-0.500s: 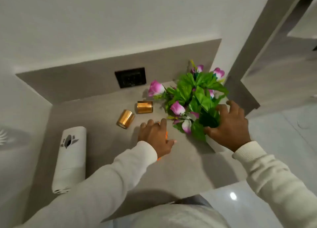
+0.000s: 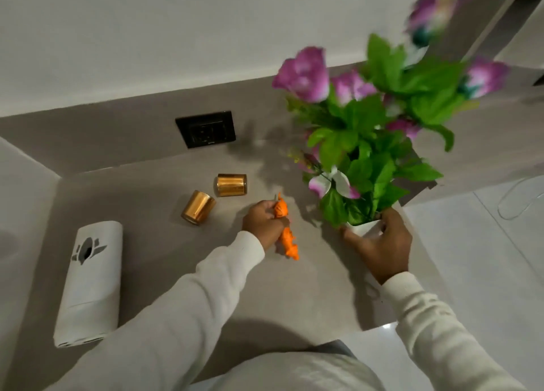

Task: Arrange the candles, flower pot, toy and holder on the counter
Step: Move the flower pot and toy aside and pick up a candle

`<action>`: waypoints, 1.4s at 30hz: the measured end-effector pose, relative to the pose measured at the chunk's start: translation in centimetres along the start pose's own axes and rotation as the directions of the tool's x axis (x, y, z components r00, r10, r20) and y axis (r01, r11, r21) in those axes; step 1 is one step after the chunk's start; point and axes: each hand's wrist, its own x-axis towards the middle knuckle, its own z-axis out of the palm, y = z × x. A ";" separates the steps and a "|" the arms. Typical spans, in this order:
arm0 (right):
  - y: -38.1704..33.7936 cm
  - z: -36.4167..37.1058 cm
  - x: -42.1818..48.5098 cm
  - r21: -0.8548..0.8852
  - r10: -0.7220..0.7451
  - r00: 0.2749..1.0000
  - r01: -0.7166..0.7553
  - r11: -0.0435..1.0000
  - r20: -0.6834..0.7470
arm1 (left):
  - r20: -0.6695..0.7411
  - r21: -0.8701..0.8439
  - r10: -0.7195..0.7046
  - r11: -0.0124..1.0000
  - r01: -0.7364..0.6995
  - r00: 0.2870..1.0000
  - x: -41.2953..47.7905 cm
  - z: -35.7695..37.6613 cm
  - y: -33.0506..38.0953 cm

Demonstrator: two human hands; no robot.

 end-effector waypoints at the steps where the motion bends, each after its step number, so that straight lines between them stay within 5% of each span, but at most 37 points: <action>1: 0.0 0.5 -0.3 0.070 0.030 0.999 -0.029 0.997 -0.014 | 0.012 0.014 -0.005 1.000 0.005 1.000 0.4 0.1 0.0; 7: 0.3 1.9 -0.7 0.325 0.061 0.997 -0.044 0.945 -0.041 | 0.024 0.214 0.030 0.976 -0.034 0.999 0.8 -1.0 -0.3; 15: 0.5 1.3 1.6 0.255 0.039 0.994 -0.012 0.967 -0.102 | -0.035 -0.153 -0.053 0.987 0.048 0.998 1.0 0.9 -0.3; 29: -1.7 6.5 15.2 0.329 0.031 0.993 0.008 0.944 -0.112 | -0.079 -0.158 -0.056 0.986 0.043 0.995 12.7 3.2 5.7; 34: -3.0 6.5 14.7 0.317 0.016 0.989 0.032 0.948 -0.147 | -0.157 -0.063 0.016 0.998 -0.027 0.987 12.4 1.6 6.5; 38: -5.2 5.9 10.1 0.315 -0.054 0.917 0.191 0.930 -0.396 | -0.228 0.145 0.294 0.953 -0.266 0.928 8.0 -3.3 5.2; 40: -7.0 6.4 7.5 0.358 -0.154 0.926 0.280 0.891 -0.344 | -0.261 0.254 0.397 0.908 -0.334 0.880 5.5 -6.5 3.4; 42: -8.8 7.8 5.7 0.370 -0.297 0.946 0.325 0.870 -0.130 | -0.226 0.513 0.449 0.809 -0.287 0.864 3.8 -9.4 1.2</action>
